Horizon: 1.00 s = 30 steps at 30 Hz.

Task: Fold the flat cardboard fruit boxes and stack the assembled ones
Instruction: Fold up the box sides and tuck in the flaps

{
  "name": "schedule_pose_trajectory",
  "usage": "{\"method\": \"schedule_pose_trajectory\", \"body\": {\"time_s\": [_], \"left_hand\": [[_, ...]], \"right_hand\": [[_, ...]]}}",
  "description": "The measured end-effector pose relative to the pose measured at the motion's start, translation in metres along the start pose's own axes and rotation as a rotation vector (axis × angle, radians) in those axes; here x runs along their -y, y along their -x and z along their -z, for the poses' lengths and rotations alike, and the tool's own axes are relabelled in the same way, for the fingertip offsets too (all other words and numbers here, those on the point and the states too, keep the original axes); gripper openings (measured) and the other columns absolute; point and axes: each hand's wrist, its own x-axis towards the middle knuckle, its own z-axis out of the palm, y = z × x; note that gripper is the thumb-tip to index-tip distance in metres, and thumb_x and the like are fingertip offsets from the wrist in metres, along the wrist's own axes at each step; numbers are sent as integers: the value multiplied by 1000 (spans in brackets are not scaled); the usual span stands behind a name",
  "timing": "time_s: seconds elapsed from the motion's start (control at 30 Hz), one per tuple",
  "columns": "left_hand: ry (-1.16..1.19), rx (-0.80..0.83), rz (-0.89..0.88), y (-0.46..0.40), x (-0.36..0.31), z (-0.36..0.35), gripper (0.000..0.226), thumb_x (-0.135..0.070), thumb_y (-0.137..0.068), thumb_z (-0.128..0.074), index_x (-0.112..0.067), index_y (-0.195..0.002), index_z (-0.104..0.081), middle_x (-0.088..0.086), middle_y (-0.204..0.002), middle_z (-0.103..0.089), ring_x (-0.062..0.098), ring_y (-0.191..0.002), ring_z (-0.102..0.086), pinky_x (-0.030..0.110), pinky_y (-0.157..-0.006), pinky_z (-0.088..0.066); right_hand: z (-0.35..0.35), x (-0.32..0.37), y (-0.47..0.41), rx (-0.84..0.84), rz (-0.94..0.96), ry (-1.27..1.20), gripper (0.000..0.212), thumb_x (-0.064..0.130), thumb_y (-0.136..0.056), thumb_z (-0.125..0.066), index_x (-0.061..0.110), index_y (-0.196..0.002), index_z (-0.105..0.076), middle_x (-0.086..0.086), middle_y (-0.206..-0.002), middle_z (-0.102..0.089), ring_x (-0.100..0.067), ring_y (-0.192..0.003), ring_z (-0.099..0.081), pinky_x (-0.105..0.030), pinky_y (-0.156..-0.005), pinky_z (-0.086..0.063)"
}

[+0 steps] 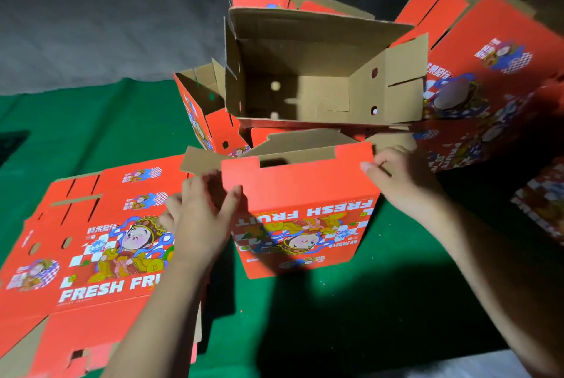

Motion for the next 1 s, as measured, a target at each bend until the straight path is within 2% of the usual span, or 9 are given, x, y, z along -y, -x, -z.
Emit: {"method": "schedule_pose_trajectory", "body": {"time_s": [0.1,0.2,0.37,0.47,0.57,0.63,0.73,0.87,1.0], "left_hand": [[102,-9,-50,-4,-2,-10,104,-38,-83,-81,-22,-163,-16,19,-147,-36,38,-135,-35,48,-114,-27],[309,30,-185,-3,-2,-15,120,-6,-83,-80,-13,-163,9,27,-158,-7,25,-153,-6,18,-124,-3],[258,-72,-381,1,-8,-21,99,5,-80,-72,-20,-161,-21,26,-160,2,9,-155,12,20,-125,-1],[258,-26,-392,5,-4,-24,86,11,-76,-65,-24,-150,-38,23,-161,6,-3,-151,21,22,-127,-4],[184,28,-499,9,5,-24,66,4,-78,-59,-22,-139,-48,10,-165,-8,12,-153,-10,32,-122,-20],[128,61,-555,11,10,-23,55,-9,-82,-53,-26,-135,-50,-3,-160,-34,21,-125,-39,34,-106,-32],[45,167,-534,11,11,-19,51,-41,-90,-48,-38,-141,-49,-9,-110,-63,17,-97,-40,39,-91,-40],[-55,251,-432,-17,-9,-17,70,-61,-89,-36,-36,-154,-41,11,-105,-70,34,-102,-54,42,-89,-42],[-327,242,-420,-41,-28,-32,67,-50,-100,-44,-34,-161,-25,13,-133,-66,36,-113,-66,41,-89,-48]], "right_hand": [[-21,3,2,12,-49,124,64,35,-82,-77,19,-138,-51,-13,-136,-38,-37,-131,-35,-48,-112,-37],[-22,10,-6,-21,22,225,92,27,-74,-80,16,-153,-36,-22,-152,-17,-41,-146,-13,-51,-124,-17],[-22,35,3,-63,227,617,55,14,-82,-59,24,-137,-57,-15,-128,-41,-39,-119,-34,-54,-104,-34],[-31,43,4,156,424,509,64,3,-90,-49,31,-147,-49,-5,-124,-44,-34,-117,-45,-47,-98,-38],[-30,41,-11,311,366,204,88,6,-92,-51,46,-160,-13,5,-150,-23,-27,-126,-45,-45,-98,-48],[-31,39,-15,394,275,253,92,29,-93,-51,56,-154,12,8,-154,-7,-25,-95,-59,-41,-77,-53],[-43,41,-7,426,208,327,93,54,-90,-48,56,-150,23,11,-153,0,-28,-82,-61,-38,-69,-45],[-43,43,17,-17,353,361,84,45,-87,-61,36,-160,-22,-3,-162,-18,-36,-132,-45,-52,-101,-47],[-37,27,37,-427,-53,112,92,27,-83,-70,27,-160,-18,-27,-154,-42,-47,-138,-44,-62,-108,-38]]}}
